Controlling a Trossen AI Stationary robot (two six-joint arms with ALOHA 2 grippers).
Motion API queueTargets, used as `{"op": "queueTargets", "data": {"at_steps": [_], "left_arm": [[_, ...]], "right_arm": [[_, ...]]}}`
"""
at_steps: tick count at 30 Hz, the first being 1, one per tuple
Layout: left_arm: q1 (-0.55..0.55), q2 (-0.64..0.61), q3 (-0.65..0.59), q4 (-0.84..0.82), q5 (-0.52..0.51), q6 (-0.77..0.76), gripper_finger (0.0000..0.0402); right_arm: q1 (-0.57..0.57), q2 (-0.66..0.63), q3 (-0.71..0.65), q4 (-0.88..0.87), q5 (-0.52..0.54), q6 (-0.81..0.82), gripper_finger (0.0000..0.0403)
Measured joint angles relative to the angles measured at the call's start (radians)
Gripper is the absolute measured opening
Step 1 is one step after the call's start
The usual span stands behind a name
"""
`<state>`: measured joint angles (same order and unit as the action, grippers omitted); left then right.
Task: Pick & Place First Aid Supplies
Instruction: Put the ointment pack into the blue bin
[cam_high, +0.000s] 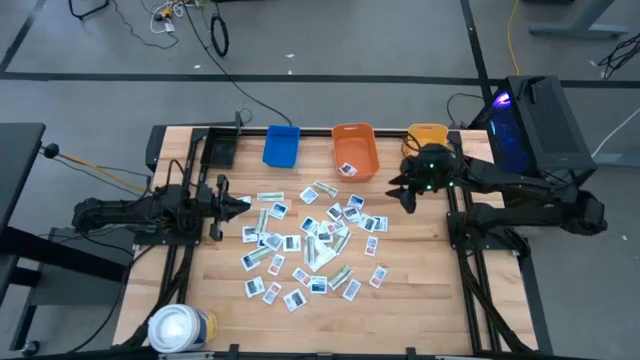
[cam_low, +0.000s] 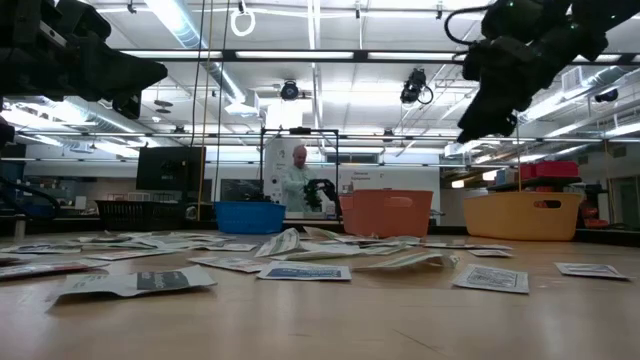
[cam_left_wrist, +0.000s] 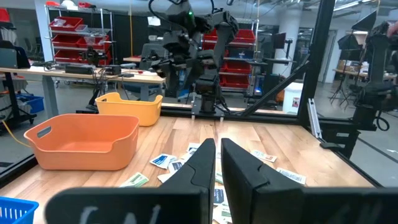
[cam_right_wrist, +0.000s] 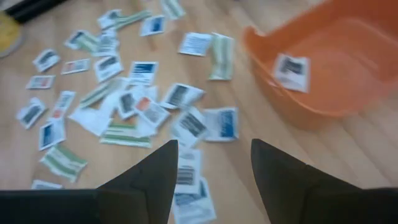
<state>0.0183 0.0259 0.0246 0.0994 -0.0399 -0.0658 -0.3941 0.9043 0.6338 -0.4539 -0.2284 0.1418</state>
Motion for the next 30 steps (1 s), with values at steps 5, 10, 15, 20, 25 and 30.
{"op": "queueTargets", "data": {"at_steps": [5,10,15,20,25,30], "left_arm": [[0.0,0.0,0.0,0.0,0.0,0.0,0.0032],[0.0,0.0,0.0,0.0,0.0,0.0,0.0032],[0.0,0.0,0.0,0.0,0.0,0.0,0.0032],[0.0,0.0,0.0,0.0,0.0,0.0,0.0032],[0.0,0.0,0.0,0.0,0.0,0.0,0.0032],[0.0,0.0,0.0,0.0,0.0,0.0,0.0032]], "right_arm": [[0.11,0.054,0.0,0.097,0.0,-0.021,0.0203],[0.236,0.127,0.0,0.192,-0.009,-0.114,0.0204],[0.35,0.191,0.0,0.245,-0.067,-0.154,0.0204],[0.457,0.253,0.0,0.259,-0.078,-0.182,0.0204],[0.538,0.329,0.0,0.275,-0.078,-0.299,0.0204],[0.605,0.396,0.0,0.32,-0.076,-0.402,0.0204]]}}
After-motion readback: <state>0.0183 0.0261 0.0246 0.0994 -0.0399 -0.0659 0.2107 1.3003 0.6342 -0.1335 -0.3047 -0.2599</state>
